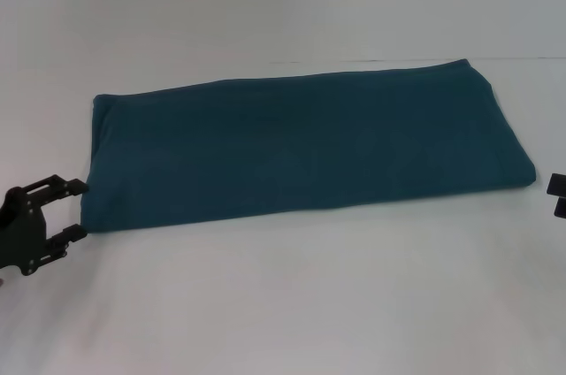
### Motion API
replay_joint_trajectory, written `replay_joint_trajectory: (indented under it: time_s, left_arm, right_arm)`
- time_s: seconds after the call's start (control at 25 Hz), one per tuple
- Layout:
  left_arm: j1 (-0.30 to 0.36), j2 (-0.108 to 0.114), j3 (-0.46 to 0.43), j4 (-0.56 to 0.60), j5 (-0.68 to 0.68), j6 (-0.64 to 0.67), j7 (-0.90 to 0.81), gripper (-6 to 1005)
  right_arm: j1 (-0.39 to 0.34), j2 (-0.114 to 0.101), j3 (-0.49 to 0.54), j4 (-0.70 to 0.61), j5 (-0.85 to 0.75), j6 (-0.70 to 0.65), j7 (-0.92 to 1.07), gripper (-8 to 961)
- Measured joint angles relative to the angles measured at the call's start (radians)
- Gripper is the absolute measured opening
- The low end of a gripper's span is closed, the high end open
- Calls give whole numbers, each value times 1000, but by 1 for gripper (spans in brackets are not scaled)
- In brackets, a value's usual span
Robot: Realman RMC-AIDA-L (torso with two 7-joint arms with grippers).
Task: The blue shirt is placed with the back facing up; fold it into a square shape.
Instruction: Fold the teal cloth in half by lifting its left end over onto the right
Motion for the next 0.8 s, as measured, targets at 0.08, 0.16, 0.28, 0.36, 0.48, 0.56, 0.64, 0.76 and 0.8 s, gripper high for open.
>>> replay_joint_trajectory:
  time_s: [0.08,0.16,0.28,0.36,0.48,0.56,0.64,0.76,0.8]
  left_arm:
    - [-2,-1,12,-12,0,-19,-1,704]
    - [-4,-1,17,-21,0,-30,-1,704]
    - [-5,-1,18,-27,0,-42,-3,703]
    - [-4,-1,18,-27,0,-49,-6,703]
    - [0,-1,18,-28,0,-58,-8,703]
    - [1,-3,18,-31,0,-64,-8,703]
    - [1,-3,18,-34,0,-69,-9,704]
    - [0,-3,18,-36,0,-78,-10,704]
    - [-1,-3,18,-37,0,-83,-11,704]
  right_arm:
    - [4,0,5,3,1,0,0,735]
    - [5,0,8,9,1,0,0,735]
    - [6,0,13,13,2,0,0,735]
    - [6,0,18,13,2,0,0,736]
    - [6,0,24,14,2,0,2,736]
    - [5,-1,30,14,2,0,4,736]
    - [5,-1,34,14,2,-1,4,736]
    - [5,-1,37,14,2,0,4,736]
    - [5,0,38,14,2,1,5,736]
